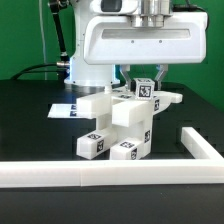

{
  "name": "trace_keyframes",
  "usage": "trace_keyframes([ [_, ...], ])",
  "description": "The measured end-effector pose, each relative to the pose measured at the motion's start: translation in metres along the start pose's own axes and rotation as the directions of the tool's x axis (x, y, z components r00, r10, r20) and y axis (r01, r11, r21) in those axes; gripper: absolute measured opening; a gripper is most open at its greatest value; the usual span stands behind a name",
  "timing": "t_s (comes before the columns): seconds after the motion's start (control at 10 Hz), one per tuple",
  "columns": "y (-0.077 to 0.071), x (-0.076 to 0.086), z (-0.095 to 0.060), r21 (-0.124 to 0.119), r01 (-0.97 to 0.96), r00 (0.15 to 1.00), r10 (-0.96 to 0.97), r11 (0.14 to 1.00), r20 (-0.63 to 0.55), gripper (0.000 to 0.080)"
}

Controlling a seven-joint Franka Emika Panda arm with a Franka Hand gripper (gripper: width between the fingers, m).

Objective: Assemble chair

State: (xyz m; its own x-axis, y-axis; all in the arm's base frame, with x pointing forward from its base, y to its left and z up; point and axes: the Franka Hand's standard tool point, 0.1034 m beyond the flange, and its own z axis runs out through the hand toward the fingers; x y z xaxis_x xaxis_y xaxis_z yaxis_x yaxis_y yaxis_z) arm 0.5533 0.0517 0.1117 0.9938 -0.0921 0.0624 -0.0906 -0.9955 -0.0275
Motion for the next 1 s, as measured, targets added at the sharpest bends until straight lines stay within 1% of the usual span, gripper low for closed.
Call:
trace_keyframes([
  [0.2, 0.0006, 0.0, 0.0002, -0.001, -0.221, 0.975, 0.221, 0.975, 0.0, 0.0281],
  [0.4, 0.0031, 0.0005, 0.0003, 0.003, -0.389, 0.921, 0.389, 0.921, 0.001, 0.0282],
  [0.6, 0.0057, 0.0013, 0.0003, 0.009, -0.549, 0.836, 0.549, 0.836, 0.004, 0.0282],
  [0.7, 0.0056, 0.0014, 0.0002, 0.009, -0.596, 0.803, 0.596, 0.803, 0.004, 0.0282],
  [0.8, 0.0053, 0.0014, 0.0003, 0.009, -0.677, 0.736, 0.677, 0.736, 0.006, 0.0282],
  [1.0, 0.0051, 0.0019, 0.0004, 0.009, -0.766, 0.643, 0.766, 0.643, 0.008, 0.0282],
])
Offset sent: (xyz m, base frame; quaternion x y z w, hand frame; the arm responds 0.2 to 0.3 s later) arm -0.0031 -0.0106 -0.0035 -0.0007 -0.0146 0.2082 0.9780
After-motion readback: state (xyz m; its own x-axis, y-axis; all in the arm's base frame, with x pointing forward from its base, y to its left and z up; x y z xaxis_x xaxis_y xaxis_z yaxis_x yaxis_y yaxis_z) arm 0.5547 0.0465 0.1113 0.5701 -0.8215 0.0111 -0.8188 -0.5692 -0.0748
